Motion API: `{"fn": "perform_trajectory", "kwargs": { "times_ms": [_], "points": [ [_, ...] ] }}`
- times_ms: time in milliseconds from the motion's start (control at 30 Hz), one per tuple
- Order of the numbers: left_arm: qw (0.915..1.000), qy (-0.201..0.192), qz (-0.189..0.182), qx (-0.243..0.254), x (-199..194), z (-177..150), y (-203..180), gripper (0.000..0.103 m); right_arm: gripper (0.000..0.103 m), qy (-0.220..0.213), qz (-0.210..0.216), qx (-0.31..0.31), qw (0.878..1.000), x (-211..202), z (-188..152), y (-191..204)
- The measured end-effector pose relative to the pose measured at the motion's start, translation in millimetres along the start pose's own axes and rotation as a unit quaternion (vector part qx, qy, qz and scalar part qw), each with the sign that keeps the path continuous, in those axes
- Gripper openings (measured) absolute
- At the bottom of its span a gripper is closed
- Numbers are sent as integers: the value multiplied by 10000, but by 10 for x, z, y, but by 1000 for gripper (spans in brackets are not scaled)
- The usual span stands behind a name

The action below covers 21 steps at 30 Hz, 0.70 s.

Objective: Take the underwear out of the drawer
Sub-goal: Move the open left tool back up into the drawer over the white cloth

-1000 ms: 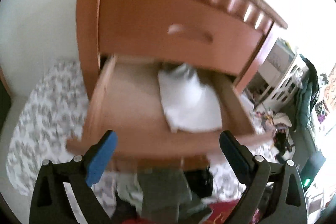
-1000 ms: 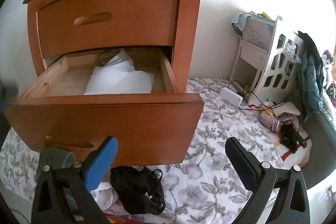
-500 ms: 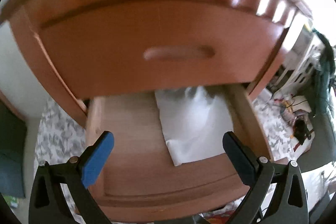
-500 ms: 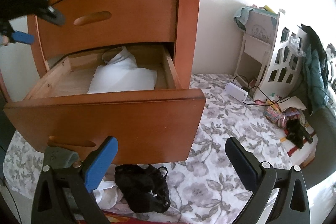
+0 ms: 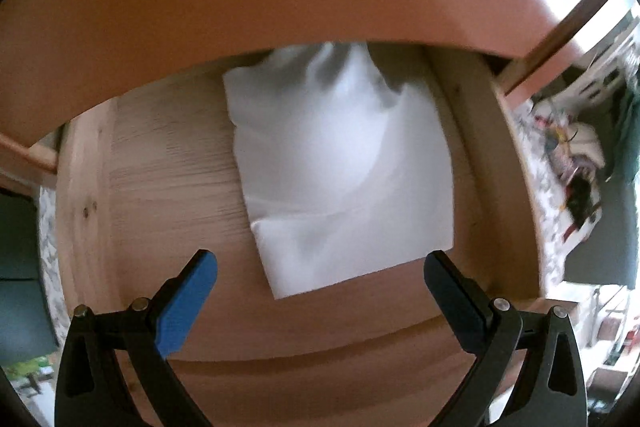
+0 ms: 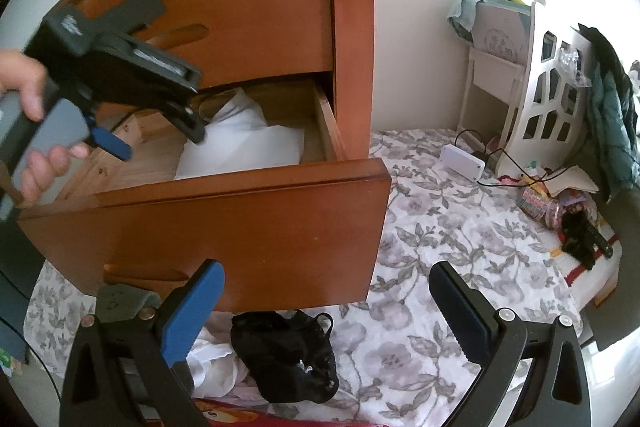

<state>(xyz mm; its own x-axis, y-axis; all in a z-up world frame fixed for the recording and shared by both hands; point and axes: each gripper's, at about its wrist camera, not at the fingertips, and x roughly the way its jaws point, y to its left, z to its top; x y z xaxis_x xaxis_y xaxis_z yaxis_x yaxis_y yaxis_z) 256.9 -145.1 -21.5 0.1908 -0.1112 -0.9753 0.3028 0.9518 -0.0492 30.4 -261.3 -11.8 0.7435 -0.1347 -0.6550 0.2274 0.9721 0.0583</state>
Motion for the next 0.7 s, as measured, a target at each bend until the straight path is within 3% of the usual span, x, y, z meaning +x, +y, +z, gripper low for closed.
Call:
{"fn": "perform_trajectory", "kwargs": {
  "times_ms": [233,333,567,700],
  "points": [
    [9987,337,365,104,266,117,-22,103,103,75,130,133,9998,33,-2,-52],
    [9981,511,322,97,368,116,-10,102,103,118,190,205,9995,51,-4,-81],
    [9988,2,73,-482,312,222,150,97,103,201,282,344,9988,88,-6,-132],
    [9978,-272,292,-533,239,263,120,97,103,250,310,386,9985,108,-7,-145]
  ]
}}
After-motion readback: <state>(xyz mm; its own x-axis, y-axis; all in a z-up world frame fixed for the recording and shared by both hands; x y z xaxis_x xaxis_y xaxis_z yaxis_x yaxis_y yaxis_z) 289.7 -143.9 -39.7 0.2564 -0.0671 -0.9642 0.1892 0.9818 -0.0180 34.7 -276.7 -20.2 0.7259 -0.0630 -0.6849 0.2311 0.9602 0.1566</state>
